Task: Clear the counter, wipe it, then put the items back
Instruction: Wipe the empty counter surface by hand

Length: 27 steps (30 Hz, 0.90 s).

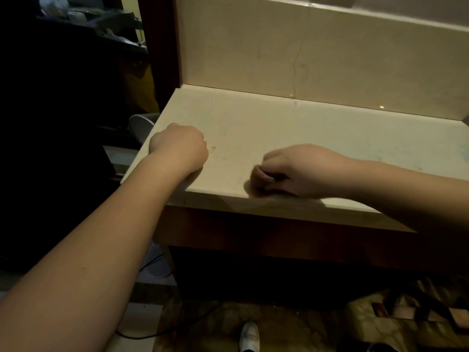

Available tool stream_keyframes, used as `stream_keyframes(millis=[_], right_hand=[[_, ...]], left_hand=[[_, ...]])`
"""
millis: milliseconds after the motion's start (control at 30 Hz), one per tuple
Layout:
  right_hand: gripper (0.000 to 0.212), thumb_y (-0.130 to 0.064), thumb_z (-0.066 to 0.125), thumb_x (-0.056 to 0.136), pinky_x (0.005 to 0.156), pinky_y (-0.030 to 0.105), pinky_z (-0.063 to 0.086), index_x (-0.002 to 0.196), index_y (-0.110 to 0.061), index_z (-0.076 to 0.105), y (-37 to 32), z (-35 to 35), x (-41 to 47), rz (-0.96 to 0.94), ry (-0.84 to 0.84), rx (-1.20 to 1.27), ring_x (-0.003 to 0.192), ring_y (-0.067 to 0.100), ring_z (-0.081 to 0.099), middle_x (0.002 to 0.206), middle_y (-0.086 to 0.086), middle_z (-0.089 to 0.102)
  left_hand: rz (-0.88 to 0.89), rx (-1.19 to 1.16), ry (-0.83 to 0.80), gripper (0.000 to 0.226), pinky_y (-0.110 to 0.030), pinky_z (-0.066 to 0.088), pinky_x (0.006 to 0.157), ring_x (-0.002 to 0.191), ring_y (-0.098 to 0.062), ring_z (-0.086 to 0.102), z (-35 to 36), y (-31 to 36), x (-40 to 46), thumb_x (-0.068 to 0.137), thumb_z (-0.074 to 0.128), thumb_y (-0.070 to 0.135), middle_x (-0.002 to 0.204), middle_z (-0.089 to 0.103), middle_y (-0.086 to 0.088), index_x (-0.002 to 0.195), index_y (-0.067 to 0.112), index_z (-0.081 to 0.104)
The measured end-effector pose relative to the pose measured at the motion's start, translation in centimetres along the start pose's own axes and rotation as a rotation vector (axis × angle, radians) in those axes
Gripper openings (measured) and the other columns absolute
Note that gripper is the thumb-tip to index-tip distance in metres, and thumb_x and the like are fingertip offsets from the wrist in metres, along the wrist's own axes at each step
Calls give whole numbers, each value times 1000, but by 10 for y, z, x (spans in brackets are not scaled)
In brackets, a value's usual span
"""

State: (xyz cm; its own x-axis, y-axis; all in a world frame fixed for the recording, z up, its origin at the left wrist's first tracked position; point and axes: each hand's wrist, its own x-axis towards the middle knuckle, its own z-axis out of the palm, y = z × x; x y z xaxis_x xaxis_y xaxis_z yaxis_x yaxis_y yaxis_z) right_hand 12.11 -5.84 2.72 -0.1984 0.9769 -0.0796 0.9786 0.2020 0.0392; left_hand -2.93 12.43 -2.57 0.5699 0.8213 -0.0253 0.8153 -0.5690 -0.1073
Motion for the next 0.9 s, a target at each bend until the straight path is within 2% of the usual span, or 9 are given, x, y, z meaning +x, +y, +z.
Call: stream_keyframes(millis=[100,200,333,433,567,733,833,900], right_hand=[[23,-37,51,93,66,29,38,111,-25,61,3,-1,-18,21,-63,-24,95,18,56,112,-9,58],[21,-36,51,94,68,31,41,109,-25,61,0,-1,-1,46,-21,-23,95,19,56,110,-8,58],[23,-35,51,95,67,31,41,111,-22,61,-5,2,28,89,49,-21,92,20,55,107,-5,57],[23,-39,48,95,64,29,36,111,-26,59,-5,4,7,84,12,-29,94,20,56,106,-7,55],[26,-46,42,95,66,32,45,111,-32,57,-7,-2,-28,64,-42,-40,95,18,57,111,-11,56],[22,-41,46,95,64,32,43,110,-29,58,-2,-5,7,86,-34,-84,95,20,56,106,-8,55],[19,-38,49,95,66,31,39,101,-23,59,22,-5,55,168,-11,-100,90,23,52,99,-3,53],[15,-36,52,92,68,32,40,84,-23,53,48,-4,81,217,18,-61,88,27,53,96,1,56]], left_hand=[[-48,-26,-22,31,-44,37,66,98,-30,47,-2,2,0,95,40,21,116,54,-11,121,21,56],[-54,-26,-13,30,-43,36,65,100,-31,48,-4,3,-1,95,40,21,116,54,-11,120,21,56],[-74,-45,-2,33,-41,37,64,98,-29,50,-4,4,0,96,35,25,116,56,-10,120,24,58],[-58,-37,-3,33,-38,33,58,97,-29,50,-3,3,2,95,35,24,116,57,-9,118,24,59],[-70,-41,3,33,-36,32,55,96,-29,50,-7,3,1,96,35,23,115,57,-10,118,23,60],[-96,-53,7,31,-31,24,47,89,-26,51,-8,5,1,96,38,25,108,58,-8,115,25,62],[-113,-46,12,30,-32,31,51,85,-26,52,-10,6,3,96,38,25,102,59,-6,111,25,64],[-116,-54,17,30,-34,33,54,83,-25,52,-9,6,5,96,39,25,99,59,-6,109,25,65]])
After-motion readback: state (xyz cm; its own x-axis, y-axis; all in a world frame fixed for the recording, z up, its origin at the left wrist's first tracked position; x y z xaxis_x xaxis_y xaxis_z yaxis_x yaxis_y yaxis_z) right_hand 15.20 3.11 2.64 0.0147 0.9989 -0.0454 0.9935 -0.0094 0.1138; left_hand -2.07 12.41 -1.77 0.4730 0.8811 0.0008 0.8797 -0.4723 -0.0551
